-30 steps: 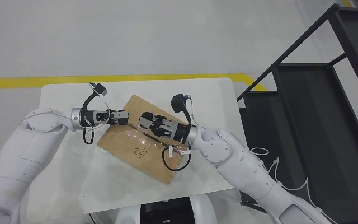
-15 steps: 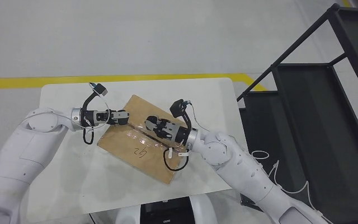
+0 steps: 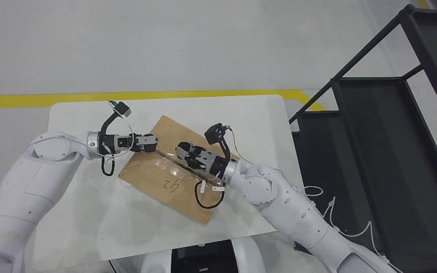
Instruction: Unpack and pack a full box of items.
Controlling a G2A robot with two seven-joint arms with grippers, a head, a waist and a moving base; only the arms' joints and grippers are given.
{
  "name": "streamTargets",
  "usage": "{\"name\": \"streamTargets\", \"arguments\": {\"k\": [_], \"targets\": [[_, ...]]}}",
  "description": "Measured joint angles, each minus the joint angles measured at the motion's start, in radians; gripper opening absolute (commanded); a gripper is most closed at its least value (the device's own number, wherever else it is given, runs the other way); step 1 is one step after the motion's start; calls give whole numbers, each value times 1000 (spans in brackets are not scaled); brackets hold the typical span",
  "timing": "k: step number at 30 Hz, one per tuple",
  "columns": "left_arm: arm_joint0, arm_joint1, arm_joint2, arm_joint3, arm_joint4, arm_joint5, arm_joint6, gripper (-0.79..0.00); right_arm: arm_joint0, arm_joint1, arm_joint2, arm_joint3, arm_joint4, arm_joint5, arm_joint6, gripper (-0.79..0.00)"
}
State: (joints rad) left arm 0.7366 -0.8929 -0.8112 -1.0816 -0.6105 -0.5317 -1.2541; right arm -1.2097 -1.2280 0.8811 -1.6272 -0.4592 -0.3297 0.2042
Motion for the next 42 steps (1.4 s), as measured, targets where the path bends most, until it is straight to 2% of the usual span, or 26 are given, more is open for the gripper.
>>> {"name": "streamTargets", "arguments": {"k": [7, 8, 9, 10, 11, 20, 30, 35, 42], "targets": [[0, 0, 0, 0, 0, 0, 0, 0, -23, -7, 17, -29, -3, 8, -87, -785], [0, 0, 0, 0, 0, 0, 0, 0, -25, -9, 14, -29, -9, 13, -94, -646], [0, 0, 0, 0, 0, 0, 0, 0, -26, -11, 10, -27, -12, 17, -96, -259], [0, 0, 0, 0, 0, 0, 0, 0, -26, -12, 6, -24, -15, 20, -96, -62], [0, 0, 0, 0, 0, 0, 0, 0, -26, -15, 1, -19, -17, 25, -96, 0], [32, 5, -23, -42, 34, 28, 50, 0, -17, -28, -4, 8, -19, 35, -108, 0], [65, 10, -64, -73, 62, 49, 54, 0, -64, -6, 91, -62, 11, -109, -39, 0], [74, 9, -77, -78, 69, 54, 54, 0, -69, -2, 127, -79, 8, -80, -19, 0], [86, 6, -92, -84, 73, 53, 55, 0, -27, -13, 105, -70, -20, -46, -10, 0]]}}
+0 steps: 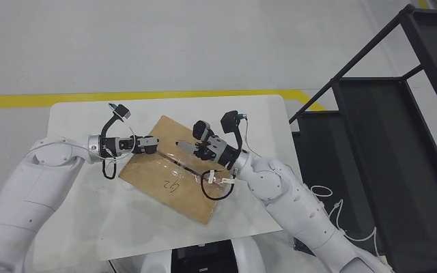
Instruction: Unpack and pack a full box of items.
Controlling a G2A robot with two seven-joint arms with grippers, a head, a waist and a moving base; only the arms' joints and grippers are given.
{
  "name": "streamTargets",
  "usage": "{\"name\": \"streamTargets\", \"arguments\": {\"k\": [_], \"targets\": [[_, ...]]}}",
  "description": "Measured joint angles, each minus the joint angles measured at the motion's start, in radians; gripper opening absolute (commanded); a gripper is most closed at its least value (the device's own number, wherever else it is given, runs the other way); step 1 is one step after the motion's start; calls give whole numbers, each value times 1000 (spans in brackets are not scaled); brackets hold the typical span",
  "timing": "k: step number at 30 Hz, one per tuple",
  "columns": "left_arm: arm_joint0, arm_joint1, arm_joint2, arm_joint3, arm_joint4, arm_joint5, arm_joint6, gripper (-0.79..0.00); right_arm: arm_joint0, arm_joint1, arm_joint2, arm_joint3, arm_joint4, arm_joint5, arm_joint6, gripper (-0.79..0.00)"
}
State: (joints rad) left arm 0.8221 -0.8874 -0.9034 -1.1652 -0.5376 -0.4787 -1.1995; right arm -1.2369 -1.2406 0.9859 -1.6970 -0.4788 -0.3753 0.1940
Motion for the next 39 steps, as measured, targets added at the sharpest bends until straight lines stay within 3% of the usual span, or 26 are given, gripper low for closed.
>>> {"name": "streamTargets", "arguments": {"k": [7, 14, 15, 17, 18, 28, 39], "targets": [[18, 4, -31, -6, 9, 2, 3, 0, 1, -4, -11, -11, 1, -71, 2, 0], [26, 0, -41, -9, 15, 15, -3, 0, -77, 31, 108, -57, 33, -176, 128, 0], [25, -1, -41, -8, 16, 16, -5, 0, -89, 37, 126, -62, 34, -183, 154, -126], [24, -3, -41, -5, 18, 19, -9, 0, -121, 48, 164, -75, 50, -199, 205, -702], [24, -4, -40, -5, 18, 20, -11, 0, -134, 53, 177, -79, 60, -203, 226, -785], [11, -17, -38, 4, 32, 26, -19, 0, -234, 88, 235, -70, 181, -246, 454, -785], [8, -25, -49, 3, 47, 26, -18, 0, -234, 90, 209, -10, 234, -78, 472, -785]]}}
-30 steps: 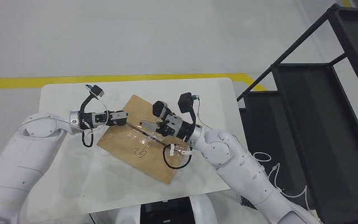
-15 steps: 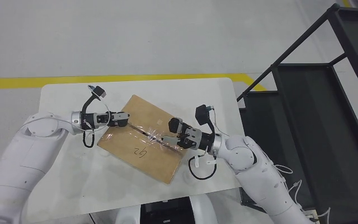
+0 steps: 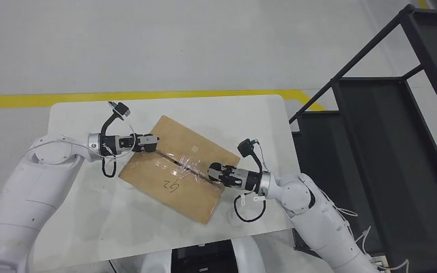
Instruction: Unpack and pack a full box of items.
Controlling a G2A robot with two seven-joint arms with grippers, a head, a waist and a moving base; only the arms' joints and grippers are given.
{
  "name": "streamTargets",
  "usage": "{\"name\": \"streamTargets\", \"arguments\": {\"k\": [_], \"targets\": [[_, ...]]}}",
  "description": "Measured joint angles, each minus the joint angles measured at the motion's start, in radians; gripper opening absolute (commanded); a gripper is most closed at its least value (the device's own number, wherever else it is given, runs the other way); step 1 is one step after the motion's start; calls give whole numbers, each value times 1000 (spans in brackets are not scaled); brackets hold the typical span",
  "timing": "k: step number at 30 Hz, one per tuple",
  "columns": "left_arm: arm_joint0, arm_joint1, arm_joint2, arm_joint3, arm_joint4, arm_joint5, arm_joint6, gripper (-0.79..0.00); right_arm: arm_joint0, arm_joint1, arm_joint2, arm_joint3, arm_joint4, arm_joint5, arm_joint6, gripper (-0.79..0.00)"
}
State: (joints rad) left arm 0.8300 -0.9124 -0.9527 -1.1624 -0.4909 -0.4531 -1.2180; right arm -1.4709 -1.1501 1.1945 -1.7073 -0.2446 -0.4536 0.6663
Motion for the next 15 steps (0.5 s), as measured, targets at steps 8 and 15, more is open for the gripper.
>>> {"name": "streamTargets", "arguments": {"k": [8, 15], "targets": [[7, -2, -16, -1, 6, 1, 1, 0, 24, -3, -44, 14, -36, 40, 2, -785], [16, -2, -33, -10, 12, 0, 2, 0, 82, -15, -113, 24, -104, 81, -34, -785]]}}
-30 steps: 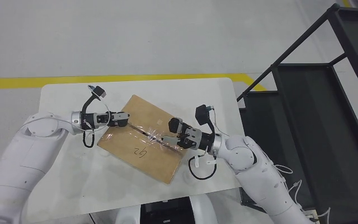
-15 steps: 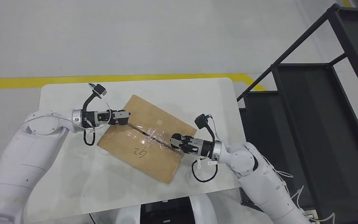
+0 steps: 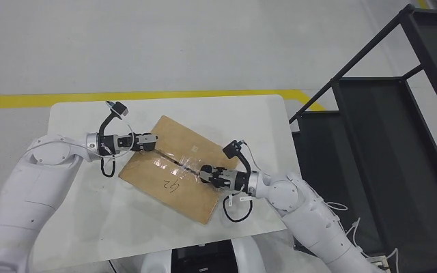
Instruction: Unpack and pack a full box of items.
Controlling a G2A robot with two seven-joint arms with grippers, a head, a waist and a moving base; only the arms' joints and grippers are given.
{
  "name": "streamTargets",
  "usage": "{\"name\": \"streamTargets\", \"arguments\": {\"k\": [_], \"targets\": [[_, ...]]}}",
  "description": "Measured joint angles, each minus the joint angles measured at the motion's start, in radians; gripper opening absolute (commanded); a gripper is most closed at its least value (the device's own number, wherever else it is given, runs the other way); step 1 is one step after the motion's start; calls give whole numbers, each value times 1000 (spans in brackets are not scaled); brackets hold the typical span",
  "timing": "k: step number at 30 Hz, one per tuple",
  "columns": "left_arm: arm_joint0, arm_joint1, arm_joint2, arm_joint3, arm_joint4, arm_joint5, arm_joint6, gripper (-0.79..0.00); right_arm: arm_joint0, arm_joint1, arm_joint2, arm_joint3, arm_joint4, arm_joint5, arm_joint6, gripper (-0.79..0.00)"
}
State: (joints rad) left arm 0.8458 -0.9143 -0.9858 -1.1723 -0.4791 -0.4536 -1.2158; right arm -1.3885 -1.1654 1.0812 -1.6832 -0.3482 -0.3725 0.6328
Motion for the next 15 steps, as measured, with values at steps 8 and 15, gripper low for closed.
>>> {"name": "streamTargets", "arguments": {"k": [8, 15], "targets": [[21, 6, -33, -7, 4, 0, 3, 0, 84, -21, -86, 46, -20, 10, -22, -785], [42, 11, -60, -24, 8, 4, 6, 0, 144, -42, -150, 75, -32, 28, -77, -785]]}}
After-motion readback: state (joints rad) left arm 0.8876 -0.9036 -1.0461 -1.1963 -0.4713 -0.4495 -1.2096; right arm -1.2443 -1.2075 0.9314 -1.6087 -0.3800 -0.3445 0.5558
